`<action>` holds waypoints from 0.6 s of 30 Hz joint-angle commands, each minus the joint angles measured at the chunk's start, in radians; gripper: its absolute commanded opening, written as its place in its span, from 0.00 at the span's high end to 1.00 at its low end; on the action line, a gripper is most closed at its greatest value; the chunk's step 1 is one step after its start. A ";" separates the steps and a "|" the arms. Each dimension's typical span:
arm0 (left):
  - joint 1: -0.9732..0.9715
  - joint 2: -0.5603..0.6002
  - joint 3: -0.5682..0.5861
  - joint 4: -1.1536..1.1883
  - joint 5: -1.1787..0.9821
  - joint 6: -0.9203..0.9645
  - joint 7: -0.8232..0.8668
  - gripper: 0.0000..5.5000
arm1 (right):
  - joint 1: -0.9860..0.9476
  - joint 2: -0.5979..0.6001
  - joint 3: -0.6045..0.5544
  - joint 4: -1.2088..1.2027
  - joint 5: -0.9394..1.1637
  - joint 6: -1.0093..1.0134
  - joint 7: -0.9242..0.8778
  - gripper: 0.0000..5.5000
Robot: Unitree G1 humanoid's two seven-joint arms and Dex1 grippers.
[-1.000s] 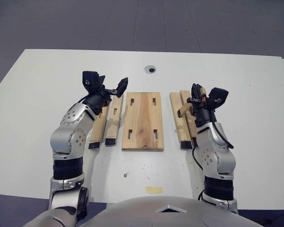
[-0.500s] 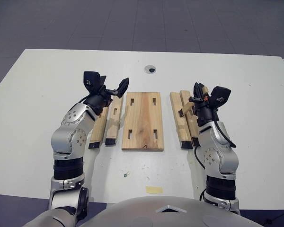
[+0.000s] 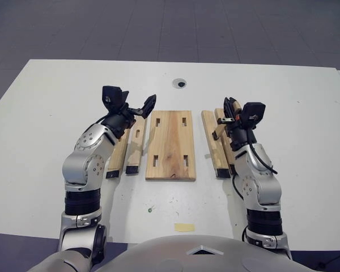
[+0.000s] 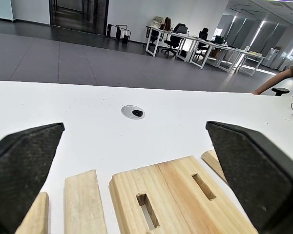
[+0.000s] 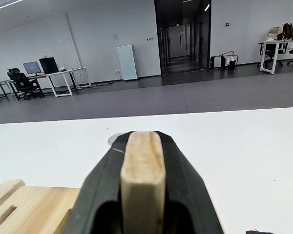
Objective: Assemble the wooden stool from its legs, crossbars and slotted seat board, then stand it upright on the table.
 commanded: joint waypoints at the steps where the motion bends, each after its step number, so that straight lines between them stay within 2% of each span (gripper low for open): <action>1: -0.001 -0.001 -0.005 0.006 0.012 -0.003 -0.004 0.02 | 0.019 0.013 -0.014 0.025 0.012 0.014 -0.002 0.93; 18: -0.006 -0.009 -0.001 0.016 0.016 -0.011 -0.008 0.02 | -0.019 0.048 -0.039 -0.055 0.044 0.032 -0.029 0.93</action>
